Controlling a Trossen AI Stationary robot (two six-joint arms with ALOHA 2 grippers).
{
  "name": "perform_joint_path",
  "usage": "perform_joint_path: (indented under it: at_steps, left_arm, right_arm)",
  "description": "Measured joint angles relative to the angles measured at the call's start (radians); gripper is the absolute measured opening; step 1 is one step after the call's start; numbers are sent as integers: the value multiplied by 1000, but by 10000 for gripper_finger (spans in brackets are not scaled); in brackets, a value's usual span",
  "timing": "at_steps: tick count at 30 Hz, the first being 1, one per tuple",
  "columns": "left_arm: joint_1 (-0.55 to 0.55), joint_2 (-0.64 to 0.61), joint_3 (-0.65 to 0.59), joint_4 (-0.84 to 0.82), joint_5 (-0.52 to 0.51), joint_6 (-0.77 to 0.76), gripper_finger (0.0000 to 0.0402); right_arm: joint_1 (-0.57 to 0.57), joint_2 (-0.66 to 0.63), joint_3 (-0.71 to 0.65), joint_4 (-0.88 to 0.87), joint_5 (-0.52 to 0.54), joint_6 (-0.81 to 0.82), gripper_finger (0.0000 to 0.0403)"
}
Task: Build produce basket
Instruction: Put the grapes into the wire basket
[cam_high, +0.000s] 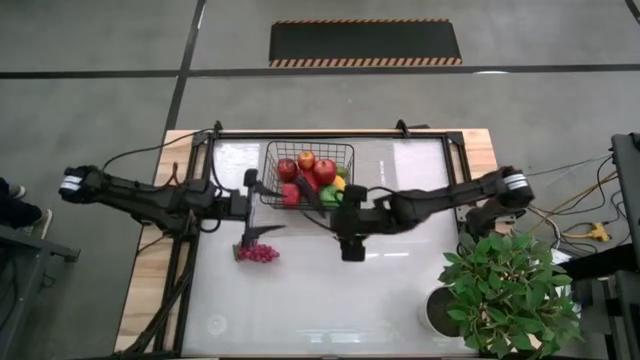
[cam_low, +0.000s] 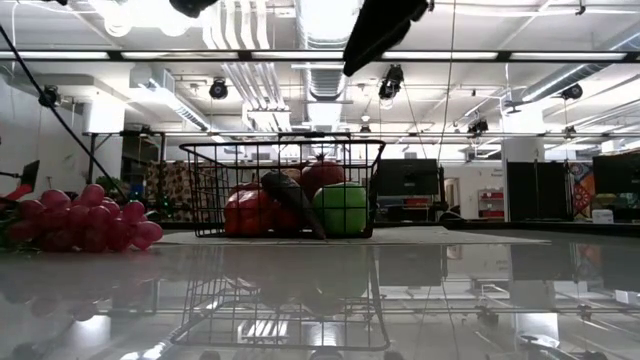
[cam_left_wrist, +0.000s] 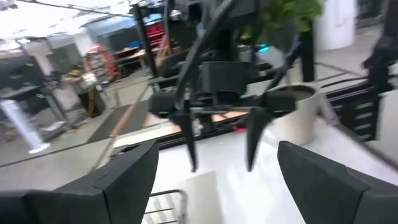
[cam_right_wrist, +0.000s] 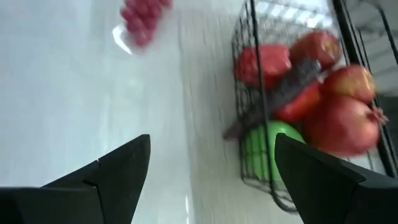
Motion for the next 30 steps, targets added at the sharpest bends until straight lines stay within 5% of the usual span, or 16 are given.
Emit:
perform_joint_path:
  at_steps: [12, 23, 30]
  left_arm:
    - [-168, 89, 4, -144, 2, -274, 311]
    - [-252, 325, 193, -954, 23, -737, 311]
    - [-253, 479, 255, -1346, 116, -784, 300]
  right_arm:
    - [14, -206, -521, 778, -158, -151, 325]
    - [14, -285, -673, 951, -161, -165, 325]
    - [14, -277, -677, 954, -161, -155, 325]
